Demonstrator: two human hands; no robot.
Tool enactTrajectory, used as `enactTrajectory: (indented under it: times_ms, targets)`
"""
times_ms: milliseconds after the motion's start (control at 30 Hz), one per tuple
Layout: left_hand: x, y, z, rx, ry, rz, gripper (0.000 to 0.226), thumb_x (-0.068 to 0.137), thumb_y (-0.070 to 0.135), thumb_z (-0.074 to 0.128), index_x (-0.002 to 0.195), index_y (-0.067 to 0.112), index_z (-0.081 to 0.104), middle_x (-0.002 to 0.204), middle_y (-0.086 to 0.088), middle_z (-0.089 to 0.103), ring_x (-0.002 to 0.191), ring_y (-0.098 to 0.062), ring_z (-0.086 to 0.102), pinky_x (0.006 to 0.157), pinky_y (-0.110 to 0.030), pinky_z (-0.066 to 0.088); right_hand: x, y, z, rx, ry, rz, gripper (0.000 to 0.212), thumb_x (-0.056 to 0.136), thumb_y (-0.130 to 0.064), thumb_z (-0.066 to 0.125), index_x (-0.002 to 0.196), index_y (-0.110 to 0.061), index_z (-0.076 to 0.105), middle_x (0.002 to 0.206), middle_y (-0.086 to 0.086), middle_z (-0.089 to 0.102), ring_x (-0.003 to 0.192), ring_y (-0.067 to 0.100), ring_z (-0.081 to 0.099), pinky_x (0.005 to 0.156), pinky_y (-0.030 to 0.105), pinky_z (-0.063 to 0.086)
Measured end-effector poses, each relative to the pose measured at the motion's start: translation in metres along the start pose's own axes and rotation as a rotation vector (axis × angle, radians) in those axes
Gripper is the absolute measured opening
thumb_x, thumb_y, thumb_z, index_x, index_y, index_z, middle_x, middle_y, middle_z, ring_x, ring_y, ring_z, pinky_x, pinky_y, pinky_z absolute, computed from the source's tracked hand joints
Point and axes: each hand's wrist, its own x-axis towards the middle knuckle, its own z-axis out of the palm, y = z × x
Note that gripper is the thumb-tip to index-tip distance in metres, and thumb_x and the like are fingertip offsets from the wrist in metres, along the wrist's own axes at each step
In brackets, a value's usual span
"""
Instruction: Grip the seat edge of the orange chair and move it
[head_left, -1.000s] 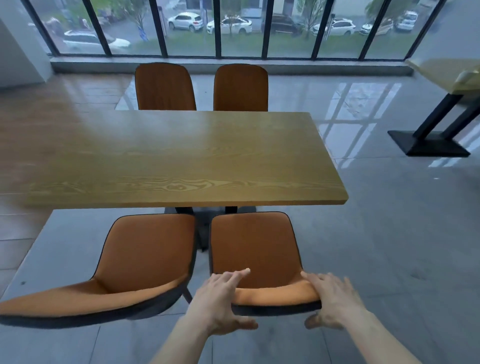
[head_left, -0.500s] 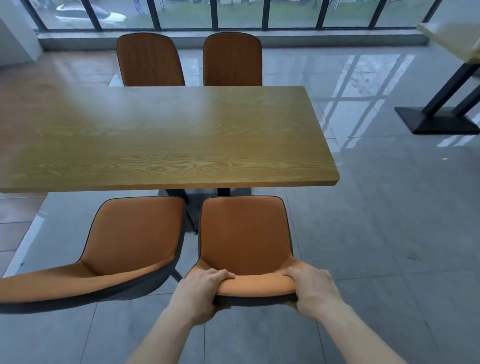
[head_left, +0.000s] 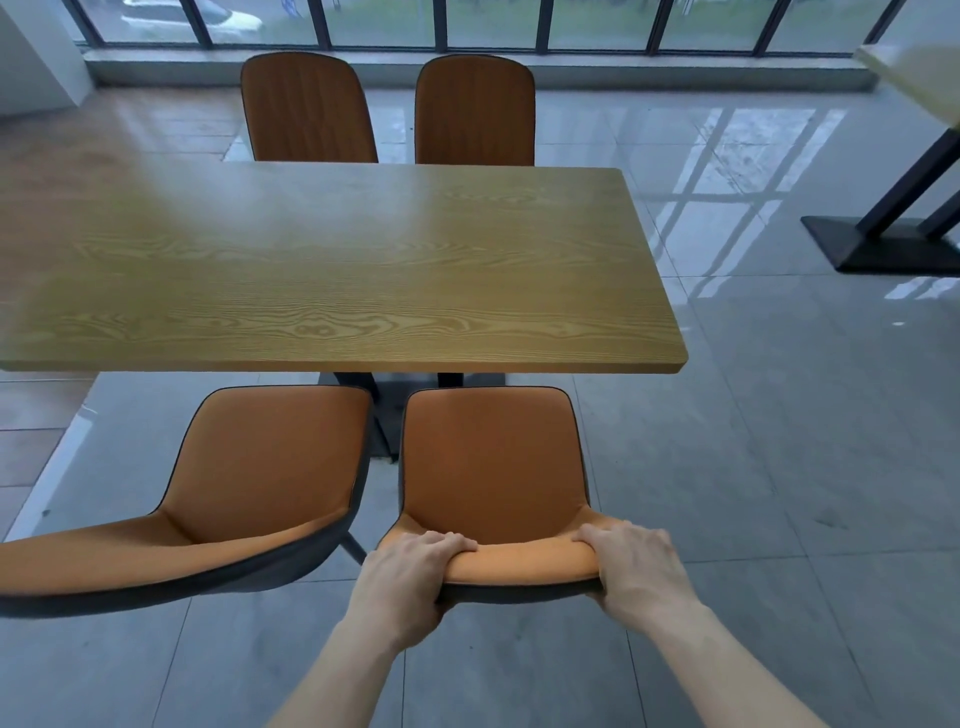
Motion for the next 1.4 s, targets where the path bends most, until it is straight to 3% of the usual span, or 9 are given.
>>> enactTrajectory:
  times_ms: [367, 500, 867, 1033, 1167, 1267, 1400]
  targets:
    - [0.006, -0.002, -0.003, 0.060, -0.011, 0.088, 0.054, 0.087, 0.029, 0.065, 0.131, 0.050, 0.042, 0.126, 0.022, 0.058, 0.107, -0.012, 0.057, 0.071, -0.031, 0.046, 0.002, 0.006, 0.011, 0.006, 0.072, 0.037, 0.047, 0.080, -0.028, 0.076, 0.122, -0.038, 0.060, 0.106, -0.006, 0.069, 0.104, 0.021, 0.061, 0.087, 0.038, 0.045]
    - [-0.001, -0.011, -0.003, 0.065, -0.045, 0.085, 0.058, 0.084, 0.026, 0.067, 0.131, 0.051, 0.043, 0.127, 0.022, 0.059, 0.106, -0.014, 0.059, 0.075, -0.035, 0.052, -0.006, -0.003, 0.019, 0.006, 0.104, 0.024, 0.048, 0.080, -0.027, 0.078, 0.124, -0.037, 0.060, 0.106, -0.005, 0.070, 0.101, 0.020, 0.062, 0.088, 0.038, 0.046]
    - [-0.011, 0.000, -0.003, 0.052, -0.006, -0.009, 0.054, 0.087, 0.032, 0.067, 0.131, 0.051, 0.042, 0.128, 0.021, 0.056, 0.109, -0.013, 0.054, 0.078, -0.033, 0.047, -0.008, -0.006, 0.022, 0.032, 0.113, 0.031, 0.054, 0.073, -0.032, 0.083, 0.122, -0.038, 0.060, 0.105, -0.006, 0.068, 0.102, 0.020, 0.057, 0.084, 0.040, 0.046]
    - [-0.009, 0.002, -0.002, 0.071, -0.011, -0.030, 0.053, 0.088, 0.032, 0.067, 0.131, 0.050, 0.042, 0.126, 0.021, 0.057, 0.109, -0.011, 0.053, 0.078, -0.032, 0.046, -0.006, -0.003, 0.026, 0.033, 0.126, 0.032, 0.061, 0.074, -0.034, 0.083, 0.129, -0.036, 0.057, 0.112, -0.005, 0.066, 0.106, 0.021, 0.057, 0.089, 0.041, 0.047]
    - [-0.011, 0.009, -0.005, 0.114, -0.002, -0.077, 0.053, 0.087, 0.039, 0.067, 0.132, 0.046, 0.043, 0.124, 0.015, 0.058, 0.108, -0.015, 0.051, 0.086, -0.030, 0.041, -0.008, -0.004, 0.020, 0.041, 0.077, 0.041, 0.072, 0.076, -0.042, 0.081, 0.139, -0.036, 0.047, 0.124, -0.002, 0.063, 0.120, 0.023, 0.052, 0.109, 0.049, 0.037]
    - [-0.014, 0.016, -0.009, 0.154, -0.018, -0.141, 0.068, 0.083, 0.053, 0.068, 0.142, 0.040, 0.035, 0.131, 0.011, 0.054, 0.118, -0.018, 0.048, 0.100, -0.032, 0.035, -0.015, -0.005, 0.011, 0.064, 0.046, 0.044, 0.083, 0.075, -0.057, 0.078, 0.144, -0.035, 0.038, 0.131, 0.000, 0.057, 0.126, 0.025, 0.046, 0.110, 0.049, 0.034]
    - [-0.026, 0.023, -0.025, 0.141, -0.041, -0.153, 0.081, 0.079, 0.062, 0.067, 0.145, 0.040, 0.028, 0.132, 0.010, 0.053, 0.120, -0.018, 0.048, 0.102, -0.033, 0.036, -0.039, -0.004, -0.010, 0.111, 0.002, 0.047, 0.096, 0.075, -0.068, 0.072, 0.152, -0.035, 0.026, 0.153, 0.007, 0.036, 0.143, 0.029, 0.028, 0.114, 0.051, 0.029]
